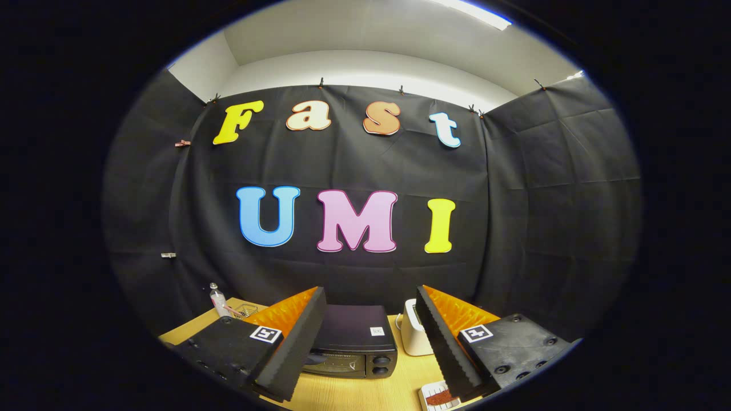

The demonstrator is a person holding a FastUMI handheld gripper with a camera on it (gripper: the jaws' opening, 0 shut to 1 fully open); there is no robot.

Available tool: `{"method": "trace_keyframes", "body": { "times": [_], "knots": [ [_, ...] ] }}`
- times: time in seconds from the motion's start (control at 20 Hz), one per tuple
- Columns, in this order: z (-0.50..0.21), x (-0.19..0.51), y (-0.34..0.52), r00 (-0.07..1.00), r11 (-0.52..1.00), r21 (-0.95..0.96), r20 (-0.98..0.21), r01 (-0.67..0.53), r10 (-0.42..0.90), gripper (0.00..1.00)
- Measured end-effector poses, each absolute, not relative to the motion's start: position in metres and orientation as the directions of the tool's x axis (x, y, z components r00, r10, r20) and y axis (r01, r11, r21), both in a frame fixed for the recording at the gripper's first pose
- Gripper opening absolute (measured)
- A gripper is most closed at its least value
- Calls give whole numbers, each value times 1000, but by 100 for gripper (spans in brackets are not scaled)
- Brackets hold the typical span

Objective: Open the toaster oven, put the food inside, and close the toaster oven door.

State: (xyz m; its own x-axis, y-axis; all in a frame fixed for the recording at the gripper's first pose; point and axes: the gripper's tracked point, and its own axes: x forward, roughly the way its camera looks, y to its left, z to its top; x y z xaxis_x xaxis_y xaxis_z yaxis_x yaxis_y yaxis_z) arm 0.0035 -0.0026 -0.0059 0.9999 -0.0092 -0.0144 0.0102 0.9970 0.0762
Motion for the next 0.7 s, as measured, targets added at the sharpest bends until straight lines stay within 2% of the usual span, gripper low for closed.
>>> {"method": "trace_keyframes", "body": {
  "times": [0.3,0.7],
  "knots": [
    [-15,6,5,999,998,68,-39,8,-5,97],
    [-84,36,83,974,994,77,-208,-74,89,97]
  ]
}}
